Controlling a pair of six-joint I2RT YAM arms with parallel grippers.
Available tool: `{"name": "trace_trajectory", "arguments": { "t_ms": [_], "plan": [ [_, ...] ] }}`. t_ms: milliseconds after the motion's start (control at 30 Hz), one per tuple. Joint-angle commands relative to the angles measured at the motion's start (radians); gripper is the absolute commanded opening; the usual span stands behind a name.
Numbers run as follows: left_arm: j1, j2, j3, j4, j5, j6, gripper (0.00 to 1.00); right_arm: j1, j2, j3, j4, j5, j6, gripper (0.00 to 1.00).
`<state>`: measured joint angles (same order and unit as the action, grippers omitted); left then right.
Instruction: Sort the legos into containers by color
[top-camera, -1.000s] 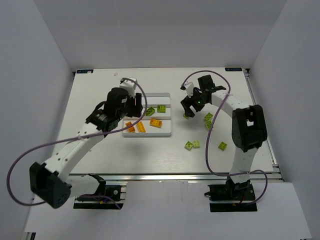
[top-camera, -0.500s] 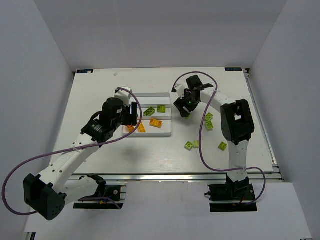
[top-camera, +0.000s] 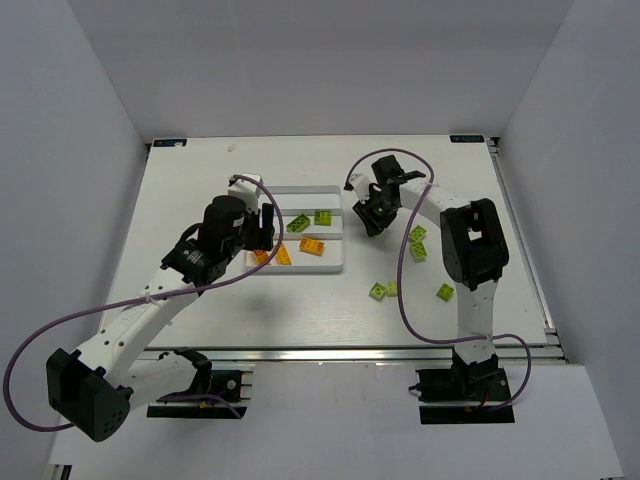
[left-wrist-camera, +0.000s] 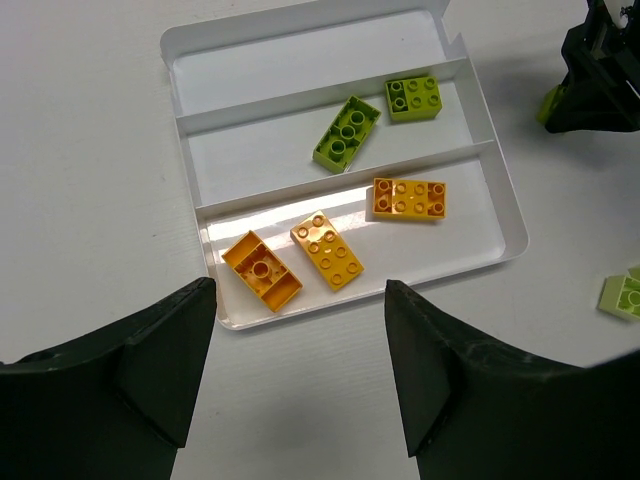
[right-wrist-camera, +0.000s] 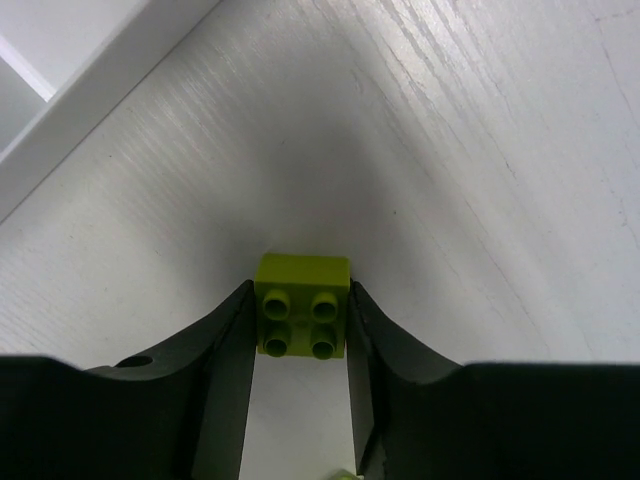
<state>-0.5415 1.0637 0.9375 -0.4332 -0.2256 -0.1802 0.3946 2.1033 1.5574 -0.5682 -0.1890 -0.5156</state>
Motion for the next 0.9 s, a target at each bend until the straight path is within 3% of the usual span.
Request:
{"name": "trace_trajectory", "arguments": {
  "t_ms": [0,67,100,200,367,567,733,867],
  "plan": [
    [0.002,-0.028,-0.006,0.016,-0.012,0.005,0.78,-0.002,-0.026,-0.011,-0.027,0.0,0.003,0.36],
    [0.002,-0.028,-0.006,0.017,-0.012,0.004,0.78,0.001,-0.038,0.0,-0.045,-0.007,0.003,0.23],
    [0.002,-0.028,-0.006,0.017,-0.015,0.004,0.78,0.001,-0.043,0.007,-0.054,-0.01,0.002,0.11],
    [0.002,-0.033,-0.009,0.021,-0.015,0.004,0.77,0.013,-0.095,0.049,-0.096,-0.041,-0.003,0.0],
    [0.002,-0.041,-0.016,0.028,-0.012,0.002,0.75,0.084,-0.17,0.119,-0.102,-0.102,0.006,0.0],
    [0.002,-0.053,-0.028,0.042,-0.021,0.004,0.75,0.188,-0.065,0.328,-0.136,-0.141,0.066,0.0],
    [0.002,-0.065,-0.039,0.054,-0.031,0.007,0.75,0.214,0.109,0.55,-0.197,-0.138,0.112,0.19],
    [0.002,-0.061,-0.042,0.056,-0.032,0.008,0.75,0.214,0.164,0.572,-0.179,-0.119,0.135,0.32]
  ]
}}
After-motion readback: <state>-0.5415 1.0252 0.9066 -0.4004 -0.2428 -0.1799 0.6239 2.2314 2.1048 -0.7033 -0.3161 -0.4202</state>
